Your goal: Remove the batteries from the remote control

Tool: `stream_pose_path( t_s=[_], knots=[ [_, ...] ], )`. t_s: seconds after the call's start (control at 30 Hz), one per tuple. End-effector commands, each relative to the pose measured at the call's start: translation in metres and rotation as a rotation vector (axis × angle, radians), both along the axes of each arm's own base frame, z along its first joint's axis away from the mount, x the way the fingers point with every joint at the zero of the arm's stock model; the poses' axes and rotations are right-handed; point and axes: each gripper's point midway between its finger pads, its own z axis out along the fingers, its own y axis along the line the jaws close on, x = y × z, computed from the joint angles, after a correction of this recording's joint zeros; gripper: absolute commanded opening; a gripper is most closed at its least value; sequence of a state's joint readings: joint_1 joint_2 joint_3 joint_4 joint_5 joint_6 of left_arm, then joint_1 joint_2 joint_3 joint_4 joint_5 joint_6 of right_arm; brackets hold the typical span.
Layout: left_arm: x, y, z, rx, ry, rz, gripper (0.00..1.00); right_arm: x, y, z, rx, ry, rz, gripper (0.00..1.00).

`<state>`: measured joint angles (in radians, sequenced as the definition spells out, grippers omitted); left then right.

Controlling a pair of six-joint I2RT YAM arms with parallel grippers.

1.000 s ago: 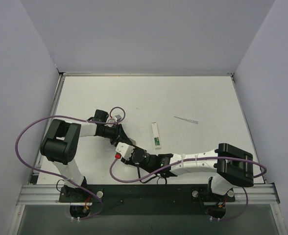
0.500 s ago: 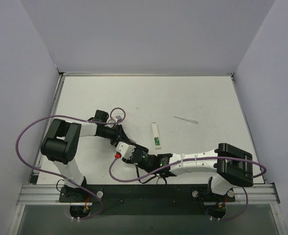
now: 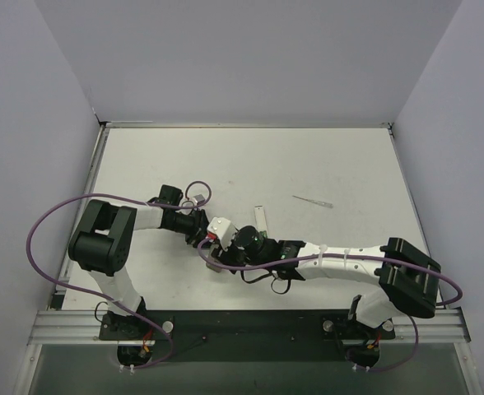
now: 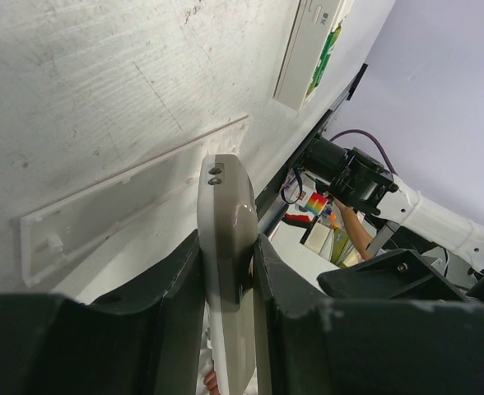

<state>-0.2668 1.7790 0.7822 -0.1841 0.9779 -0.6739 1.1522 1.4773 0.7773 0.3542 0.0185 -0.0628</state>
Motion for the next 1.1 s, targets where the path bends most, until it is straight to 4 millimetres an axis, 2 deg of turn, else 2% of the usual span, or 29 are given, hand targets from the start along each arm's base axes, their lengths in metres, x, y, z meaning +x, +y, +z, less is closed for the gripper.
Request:
stream_pose_path(
  t_s=[0.0,0.23,0.47,0.77,0.93,1.07],
  knots=[
    [0.002,-0.005,0.014,-0.055,-0.027,-0.025,0.0,-0.013,0.016,0.016,0.09,0.086,0.076,0.45],
    [0.001,-0.007,0.016,-0.062,-0.035,-0.034,0.0,-0.016,0.017,0.006,0.082,0.124,0.088,0.45],
    [0.0,-0.008,0.016,-0.064,-0.03,-0.035,0.0,-0.011,0.019,0.009,0.087,0.113,0.074,0.44],
    [0.0,-0.008,0.016,-0.064,-0.029,-0.034,0.0,-0.014,0.022,0.001,0.075,0.136,0.095,0.44],
    [-0.001,-0.008,0.015,-0.064,-0.017,-0.031,0.0,-0.007,0.018,-0.001,0.044,0.074,0.059,0.4],
    [-0.002,-0.008,0.014,-0.065,-0.011,-0.031,0.0,-0.011,0.012,-0.008,-0.034,-0.024,0.049,0.4]
  ],
)
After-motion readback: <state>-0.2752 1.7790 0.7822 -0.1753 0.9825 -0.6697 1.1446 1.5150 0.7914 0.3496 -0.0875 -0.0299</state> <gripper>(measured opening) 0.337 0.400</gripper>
